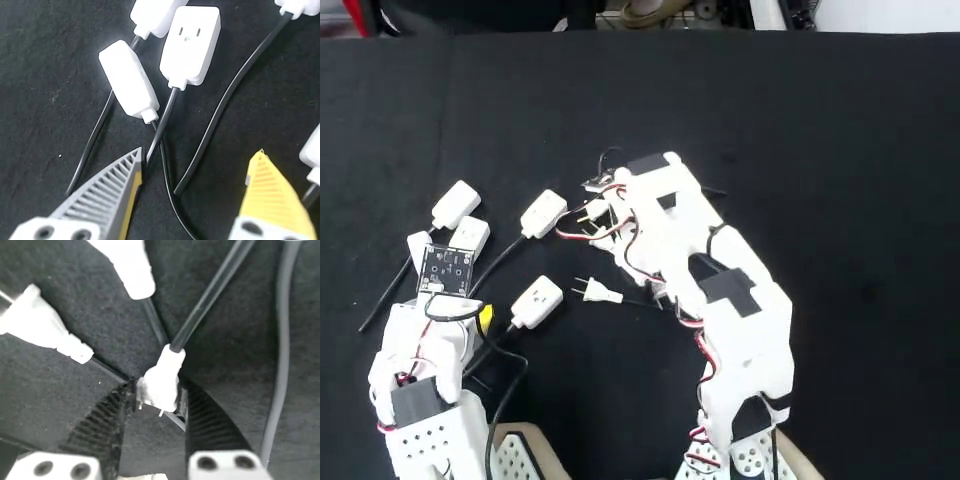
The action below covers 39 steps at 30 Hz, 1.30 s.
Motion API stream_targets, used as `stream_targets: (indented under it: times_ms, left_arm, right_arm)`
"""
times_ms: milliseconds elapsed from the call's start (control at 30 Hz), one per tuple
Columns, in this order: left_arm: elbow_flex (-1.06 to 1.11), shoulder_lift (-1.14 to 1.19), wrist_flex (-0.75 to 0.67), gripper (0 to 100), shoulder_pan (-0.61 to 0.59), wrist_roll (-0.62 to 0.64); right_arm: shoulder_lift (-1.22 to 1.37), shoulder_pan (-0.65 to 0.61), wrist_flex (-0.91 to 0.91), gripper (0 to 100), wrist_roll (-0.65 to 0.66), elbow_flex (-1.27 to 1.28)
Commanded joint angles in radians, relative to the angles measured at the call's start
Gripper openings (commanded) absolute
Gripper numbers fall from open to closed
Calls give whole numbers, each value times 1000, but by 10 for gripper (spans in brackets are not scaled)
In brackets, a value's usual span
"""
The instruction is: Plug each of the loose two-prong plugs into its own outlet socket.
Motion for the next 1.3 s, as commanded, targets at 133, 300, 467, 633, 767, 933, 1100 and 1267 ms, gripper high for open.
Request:
stream_targets:
  times_ms: [133,300,467,633,767,933,1100,1267]
  left_arm:
    - [19,-6,-9,324,-1,-8]
    - [19,-6,-9,324,-1,-8]
    - [19,-6,-9,324,-1,-8]
    - [19,-6,-9,324,-1,-8]
    - [19,-6,-9,324,-1,-8]
    - [19,-6,-9,324,-1,-8]
    - [19,-6,-9,324,-1,-8]
    - [19,-6,-9,324,-1,-8]
  right_arm:
    - [7,-28,-51,64,-64,-41]
    - [-50,-29,-69,58,-97,-33]
    - [-179,-21,-141,57,-95,73]
    - [-386,-44,-241,57,-92,254]
    - [-570,-75,-322,57,-89,397]
    - [-737,-130,-404,59,-21,561]
    - [-736,-215,-416,60,44,631]
    - [-596,-215,-431,165,51,593]
